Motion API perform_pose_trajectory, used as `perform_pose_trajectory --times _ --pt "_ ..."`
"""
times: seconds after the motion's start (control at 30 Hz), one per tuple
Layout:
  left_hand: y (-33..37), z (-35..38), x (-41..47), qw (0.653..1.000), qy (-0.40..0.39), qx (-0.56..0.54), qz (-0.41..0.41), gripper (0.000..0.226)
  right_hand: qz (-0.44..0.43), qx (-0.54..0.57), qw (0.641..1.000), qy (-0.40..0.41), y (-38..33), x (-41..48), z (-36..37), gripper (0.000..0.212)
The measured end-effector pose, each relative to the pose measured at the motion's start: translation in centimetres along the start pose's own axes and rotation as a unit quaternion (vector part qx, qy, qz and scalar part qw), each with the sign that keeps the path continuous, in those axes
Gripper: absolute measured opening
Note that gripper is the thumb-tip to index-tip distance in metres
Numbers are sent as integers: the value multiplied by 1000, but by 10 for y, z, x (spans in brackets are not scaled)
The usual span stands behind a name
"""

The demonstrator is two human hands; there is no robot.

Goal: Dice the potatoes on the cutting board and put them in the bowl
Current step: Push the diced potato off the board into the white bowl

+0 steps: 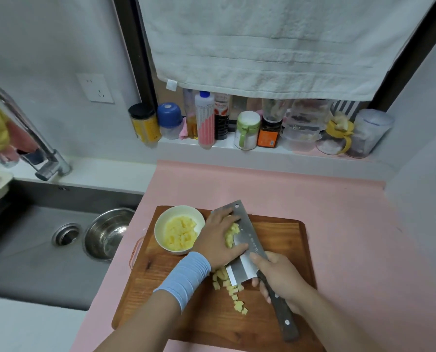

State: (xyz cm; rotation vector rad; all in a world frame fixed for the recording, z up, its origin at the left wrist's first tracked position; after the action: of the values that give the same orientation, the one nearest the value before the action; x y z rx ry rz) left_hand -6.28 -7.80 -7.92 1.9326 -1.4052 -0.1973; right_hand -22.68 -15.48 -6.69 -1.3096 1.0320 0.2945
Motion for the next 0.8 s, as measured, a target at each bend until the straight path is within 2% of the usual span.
perform_pose_trajectory --times 0.17,0.43,0.53,0.67,0.73,0.8 --pt "-21 -47 3 999 36 -10 -10 63 -20 3 1000 14 -36 -3 38 27" --pt "-74 -77 -19 994 64 20 -90 34 -7 -23 998 63 -54 10 82 22" --pt "-92 -83 -27 994 41 27 -96 29 -13 -63 995 82 -58 11 84 20" --pt "-105 -91 -36 993 46 -9 -110 42 -18 -93 991 98 -64 13 84 20" --pt "-97 -92 -34 996 57 -26 -67 52 -18 -103 989 106 -67 14 85 21" --pt "-87 -88 -31 999 21 -21 -17 66 -15 -107 988 111 -69 16 87 21"
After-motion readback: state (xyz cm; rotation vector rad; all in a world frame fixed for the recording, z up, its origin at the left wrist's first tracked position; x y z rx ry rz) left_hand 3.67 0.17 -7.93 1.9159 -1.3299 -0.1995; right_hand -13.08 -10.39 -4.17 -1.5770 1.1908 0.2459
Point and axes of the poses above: each hand's wrist, its own x-axis towards the middle knuckle, its own z-axis out of the palm, y = z × x, the point moved 5 cm from there along x, towards the middle knuckle, and after that the axes turned 14 degrees about z, right-handed, at the moved point
